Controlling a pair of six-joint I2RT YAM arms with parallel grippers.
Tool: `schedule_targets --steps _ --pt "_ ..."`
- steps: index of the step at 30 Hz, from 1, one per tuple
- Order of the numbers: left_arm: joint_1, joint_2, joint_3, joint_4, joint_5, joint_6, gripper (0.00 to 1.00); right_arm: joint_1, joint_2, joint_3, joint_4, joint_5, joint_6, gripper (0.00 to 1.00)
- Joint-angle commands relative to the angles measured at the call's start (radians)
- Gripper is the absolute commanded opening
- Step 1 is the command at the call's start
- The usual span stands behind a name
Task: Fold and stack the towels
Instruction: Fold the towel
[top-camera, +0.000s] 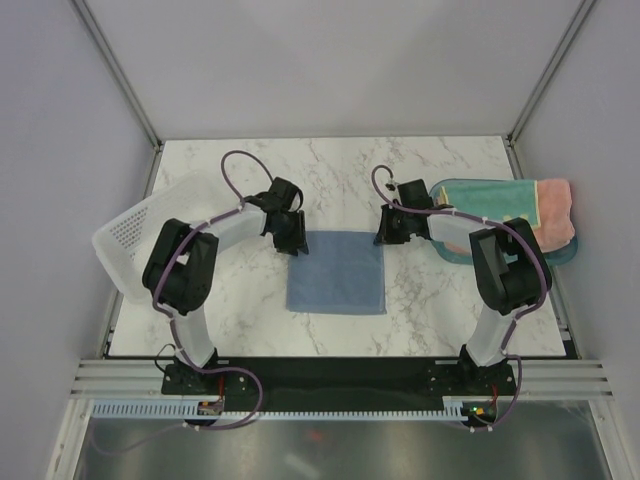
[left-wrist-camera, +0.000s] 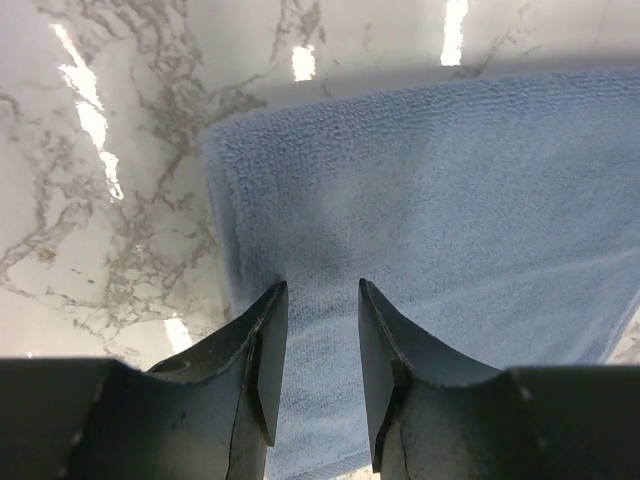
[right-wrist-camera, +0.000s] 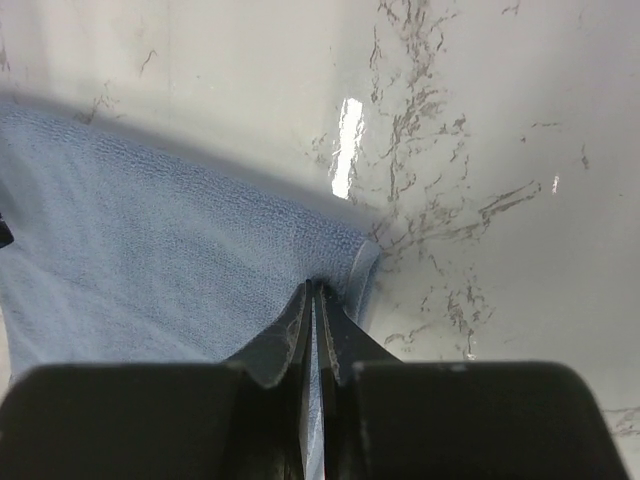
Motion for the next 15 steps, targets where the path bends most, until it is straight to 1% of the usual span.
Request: schedule_targets --steps 1,4,5,7,8,9,10,11,12,13,14,15 --pt "0.005 -0.008 0.055 0.013 0.085 0.061 0.41 -0.004 0.011 0.041 0.013 0.002 -0.050 0.11" --pt "0.021 -0.025 0.076 -0.004 0.134 0.073 0.42 -0.002 0.016 0.067 -0.032 -0.010 -0.068 0.14" --pt "0.025 -0.037 0.095 -0.009 0.150 0.085 0.42 -0.004 0.005 0.075 -0.042 -0.021 -0.076 0.17" --pt "0.043 -0.066 0.131 -0.030 0.166 0.153 0.42 -0.004 -0.035 0.093 -0.073 -0.041 -0.107 0.22" --pt "0.049 -0.071 0.174 -0.050 0.202 0.186 0.43 -0.004 -0.047 0.124 -0.090 -0.064 -0.157 0.27" --pt "0.063 -0.075 0.194 -0.059 0.208 0.255 0.45 -0.008 -0.064 0.142 -0.127 -0.078 -0.192 0.29" --pt "0.067 -0.075 0.211 -0.066 0.206 0.294 0.46 -0.010 -0.069 0.152 -0.133 -0.083 -0.214 0.32" --pt "0.071 -0.069 0.227 -0.066 0.202 0.374 0.47 -0.013 -0.073 0.162 -0.132 -0.108 -0.248 0.38" --pt "0.072 -0.063 0.225 -0.057 0.205 0.407 0.50 -0.021 -0.067 0.172 -0.141 -0.125 -0.266 0.40" --pt "0.077 -0.024 0.230 -0.063 0.206 0.438 0.51 -0.022 -0.055 0.187 -0.156 -0.139 -0.286 0.44" --pt "0.080 -0.002 0.256 -0.082 0.219 0.459 0.51 -0.022 -0.041 0.234 -0.186 -0.152 -0.320 0.46" --pt "0.083 0.016 0.266 -0.117 0.231 0.507 0.50 -0.022 -0.011 0.257 -0.254 -0.161 -0.382 0.47"
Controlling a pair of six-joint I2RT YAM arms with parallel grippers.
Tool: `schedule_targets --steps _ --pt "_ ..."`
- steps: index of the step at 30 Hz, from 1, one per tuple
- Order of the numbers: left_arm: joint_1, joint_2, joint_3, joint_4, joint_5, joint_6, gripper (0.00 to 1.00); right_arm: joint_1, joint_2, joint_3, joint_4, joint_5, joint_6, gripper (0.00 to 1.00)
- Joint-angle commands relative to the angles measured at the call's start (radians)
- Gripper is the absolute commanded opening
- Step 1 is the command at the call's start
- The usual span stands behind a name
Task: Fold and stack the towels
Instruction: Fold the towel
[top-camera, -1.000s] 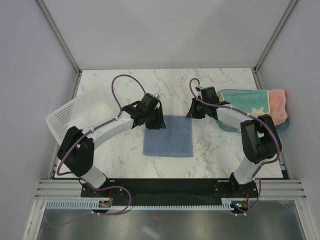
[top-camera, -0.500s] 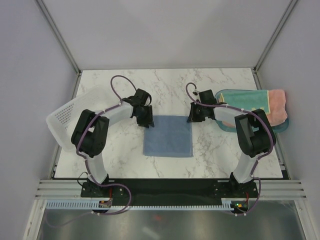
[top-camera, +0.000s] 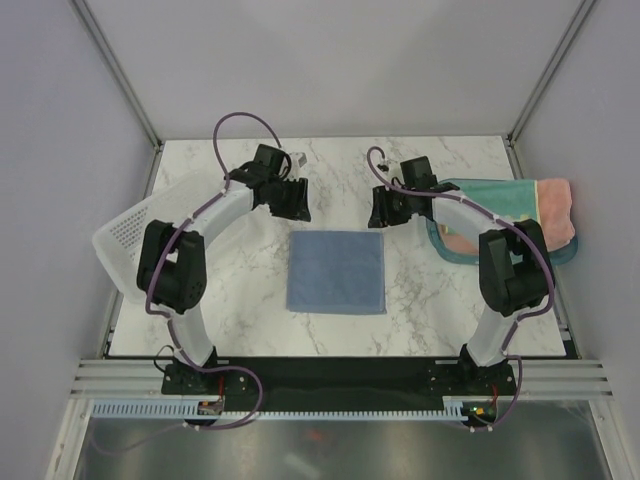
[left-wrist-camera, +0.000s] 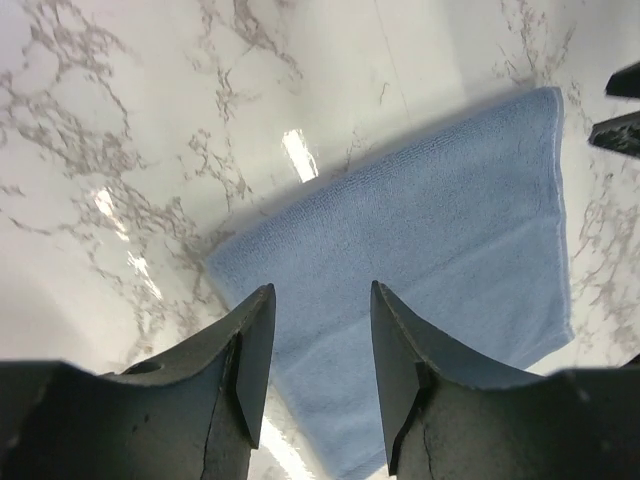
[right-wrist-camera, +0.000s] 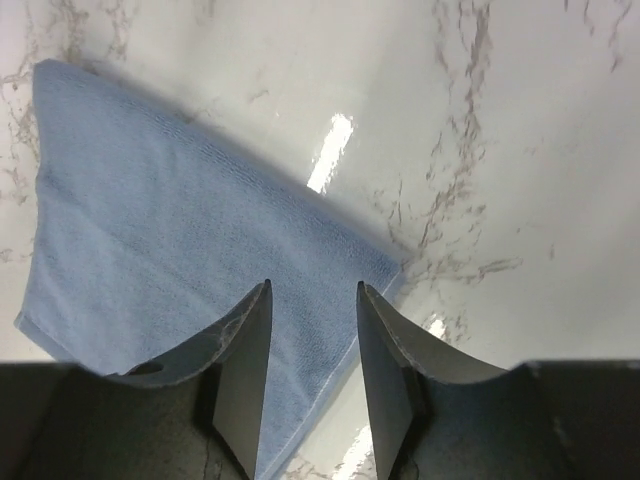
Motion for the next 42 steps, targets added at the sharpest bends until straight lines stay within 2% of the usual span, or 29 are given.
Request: schedule_targets --steps 1,4,9,14,17,23,37,42 --pt "0.008 0.048 0.053 -0.076 0.076 0.234 0.50 -0.008 0.021 0.112 -0.123 -0.059 -0.195 0.49" --pt "0.022 0.090 0.053 -0.077 0.115 0.297 0.51 -0.015 0.041 0.144 -0.172 -0.070 -0.280 0.57" --pt "0.068 0.143 0.079 -0.082 0.210 0.383 0.50 -0.031 0.108 0.209 -0.252 -0.133 -0.373 0.59" --pt "0.082 0.179 0.090 -0.091 0.244 0.441 0.49 -0.064 0.185 0.259 -0.312 -0.200 -0.453 0.54" --pt "0.084 0.211 0.104 -0.099 0.218 0.458 0.48 -0.088 0.223 0.287 -0.335 -0.214 -0.476 0.53" --pt "0.096 0.248 0.122 -0.114 0.291 0.472 0.47 -0.089 0.268 0.308 -0.373 -0.300 -0.519 0.50" --pt "0.134 0.266 0.161 -0.127 0.232 0.480 0.52 -0.095 0.337 0.344 -0.382 -0.291 -0.519 0.45" --pt "0.134 0.288 0.171 -0.127 0.244 0.485 0.52 -0.095 0.348 0.361 -0.382 -0.254 -0.511 0.47"
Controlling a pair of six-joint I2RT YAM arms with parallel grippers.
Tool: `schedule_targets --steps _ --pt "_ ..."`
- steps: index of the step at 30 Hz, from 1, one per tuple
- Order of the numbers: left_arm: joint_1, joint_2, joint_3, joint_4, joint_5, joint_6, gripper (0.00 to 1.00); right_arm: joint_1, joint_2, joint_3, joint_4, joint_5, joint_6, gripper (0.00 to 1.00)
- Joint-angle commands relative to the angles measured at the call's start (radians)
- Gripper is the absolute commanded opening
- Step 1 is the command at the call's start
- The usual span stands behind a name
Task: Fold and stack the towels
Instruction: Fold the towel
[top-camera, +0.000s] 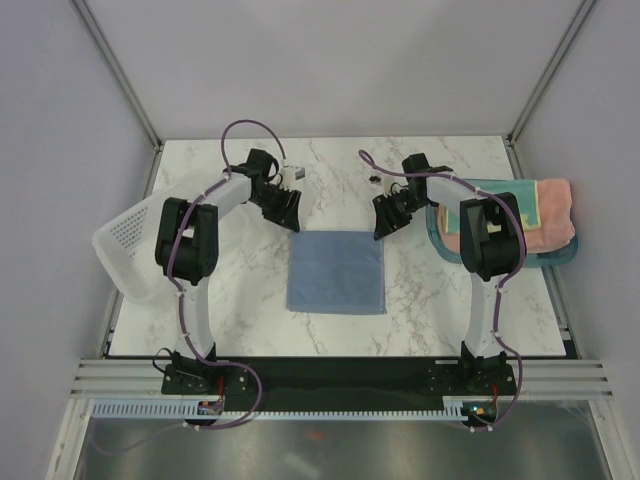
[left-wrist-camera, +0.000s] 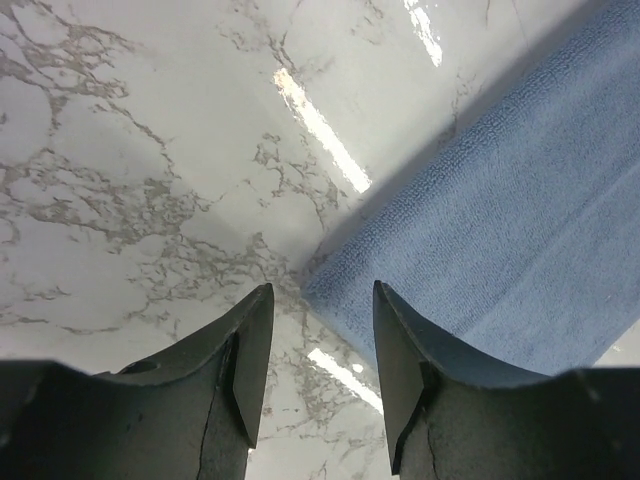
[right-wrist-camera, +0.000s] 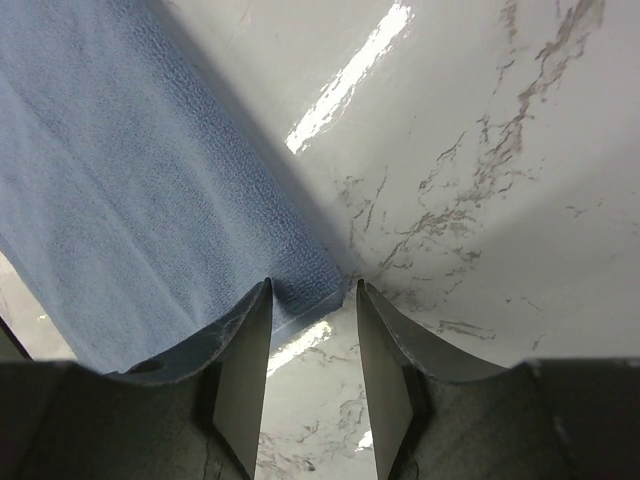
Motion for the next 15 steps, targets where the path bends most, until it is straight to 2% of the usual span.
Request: schedule_targets --steps 1,8,15 --pt "0.002 0.036 0.031 -0.008 0.018 0.051 0.52 -0.003 0.020 0.044 0.006 0.013 -0.024 0.48" --pt "0.004 0.047 0.022 -0.010 0.067 0.054 0.46 -0.004 0.035 0.057 0.005 -0.011 -0.027 0.45" --pt "0.004 0.040 0.025 -0.014 0.104 0.054 0.33 -0.008 0.025 0.057 0.006 -0.036 -0.036 0.29"
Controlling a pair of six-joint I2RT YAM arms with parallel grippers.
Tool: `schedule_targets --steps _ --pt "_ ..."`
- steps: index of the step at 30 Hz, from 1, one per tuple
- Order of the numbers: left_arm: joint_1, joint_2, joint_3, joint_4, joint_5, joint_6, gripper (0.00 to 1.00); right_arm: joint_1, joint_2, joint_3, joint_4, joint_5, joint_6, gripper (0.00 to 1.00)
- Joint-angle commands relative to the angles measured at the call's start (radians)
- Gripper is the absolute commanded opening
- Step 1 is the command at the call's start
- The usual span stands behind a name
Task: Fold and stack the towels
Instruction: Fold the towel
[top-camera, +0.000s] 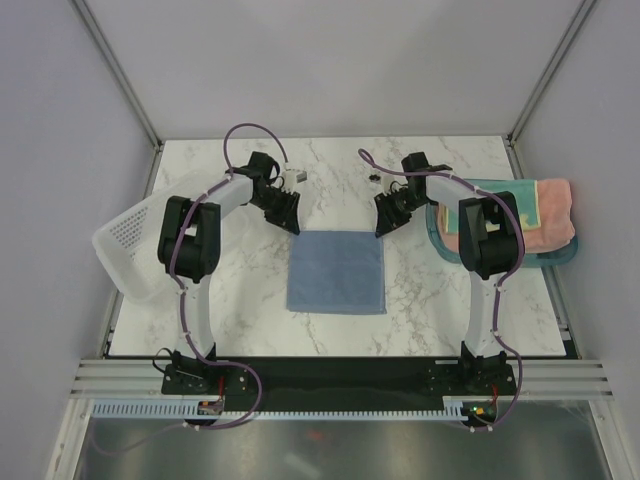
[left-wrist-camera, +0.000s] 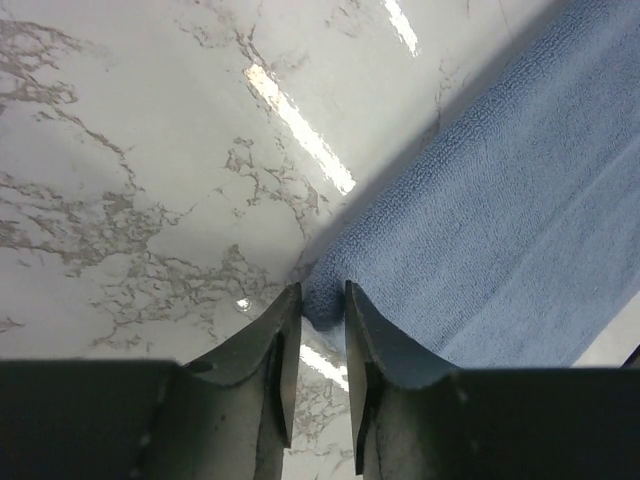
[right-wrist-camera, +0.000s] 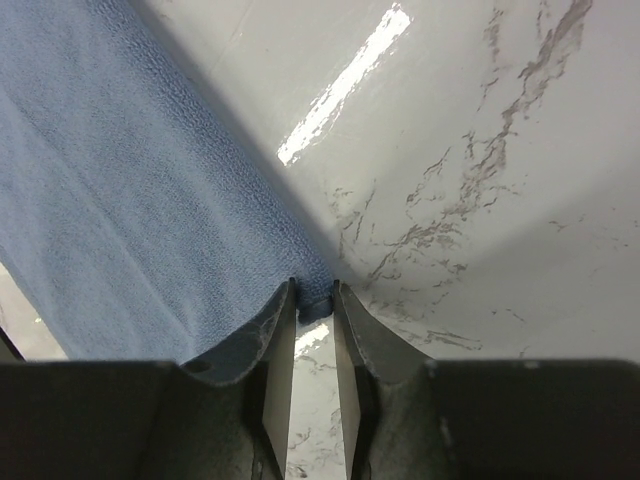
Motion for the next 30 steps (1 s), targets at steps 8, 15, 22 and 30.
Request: schedule_targets --steps 8,15,22,30 --pt "0.000 -0.023 0.040 -0.023 0.085 0.024 0.02 -0.010 -0.025 0.030 0.025 -0.068 -0.021 0.02" --pt "0.000 -0.091 0.065 -0.014 0.049 -0.047 0.02 -0.007 -0.141 -0.015 0.111 -0.027 0.032 0.00" --pt "-0.012 -0.218 -0.018 0.017 -0.019 -0.096 0.02 0.002 -0.324 -0.174 0.255 0.085 0.111 0.00" --pt "-0.058 -0.394 -0.251 0.122 -0.119 -0.130 0.02 0.070 -0.532 -0.407 0.401 0.209 0.259 0.00"
